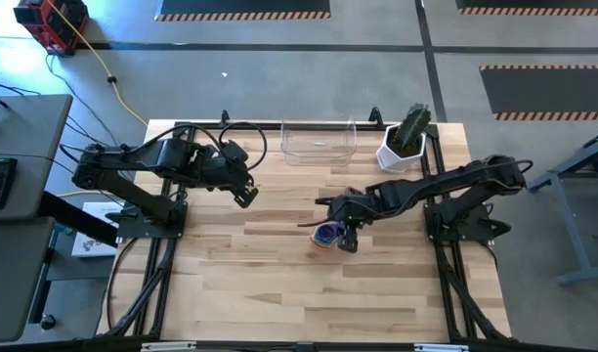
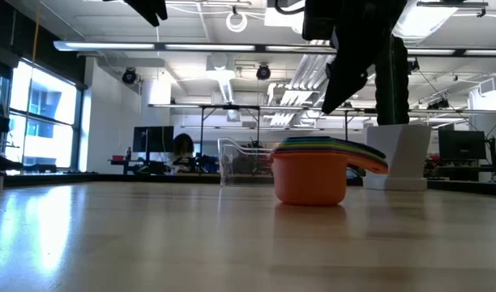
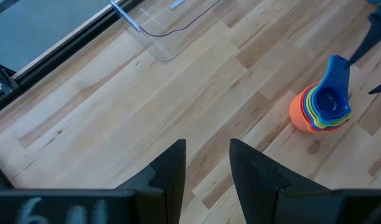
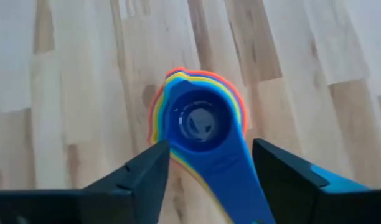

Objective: Nest measuring cups in basket
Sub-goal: Put the measuring cups into the transparent bin

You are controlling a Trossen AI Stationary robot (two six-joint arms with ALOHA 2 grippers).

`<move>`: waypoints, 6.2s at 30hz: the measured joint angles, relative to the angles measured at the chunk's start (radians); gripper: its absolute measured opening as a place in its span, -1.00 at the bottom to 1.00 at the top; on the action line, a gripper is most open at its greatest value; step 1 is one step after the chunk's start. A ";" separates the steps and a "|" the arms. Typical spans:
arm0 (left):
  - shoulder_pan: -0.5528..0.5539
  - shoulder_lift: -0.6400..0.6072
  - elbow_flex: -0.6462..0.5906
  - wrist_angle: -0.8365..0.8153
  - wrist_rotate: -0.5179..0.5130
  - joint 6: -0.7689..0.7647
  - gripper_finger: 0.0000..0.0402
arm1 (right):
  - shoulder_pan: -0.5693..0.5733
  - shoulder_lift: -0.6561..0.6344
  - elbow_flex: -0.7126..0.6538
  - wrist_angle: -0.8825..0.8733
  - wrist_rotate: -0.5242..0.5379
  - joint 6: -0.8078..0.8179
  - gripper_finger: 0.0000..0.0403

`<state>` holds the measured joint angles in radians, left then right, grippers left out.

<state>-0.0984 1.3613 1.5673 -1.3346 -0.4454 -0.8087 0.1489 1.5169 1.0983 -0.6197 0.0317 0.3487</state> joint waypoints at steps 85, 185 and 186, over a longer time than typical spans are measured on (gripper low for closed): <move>0.000 0.000 0.000 -0.005 -0.007 0.054 -0.43 | -0.031 0.198 -0.001 -0.150 -0.066 -0.236 -0.34; 0.530 0.000 0.000 0.189 -0.036 0.526 -0.43 | -0.731 0.633 0.690 -0.340 -0.025 -0.472 -0.40; 0.533 0.000 0.000 0.189 -0.036 0.526 -0.43 | -0.731 0.645 0.699 -0.345 -0.026 -0.472 -0.40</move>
<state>0.4343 1.3613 1.5675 -1.1458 -0.4812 -0.2829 -0.5823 2.1621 1.7970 -0.9643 0.0057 -0.1235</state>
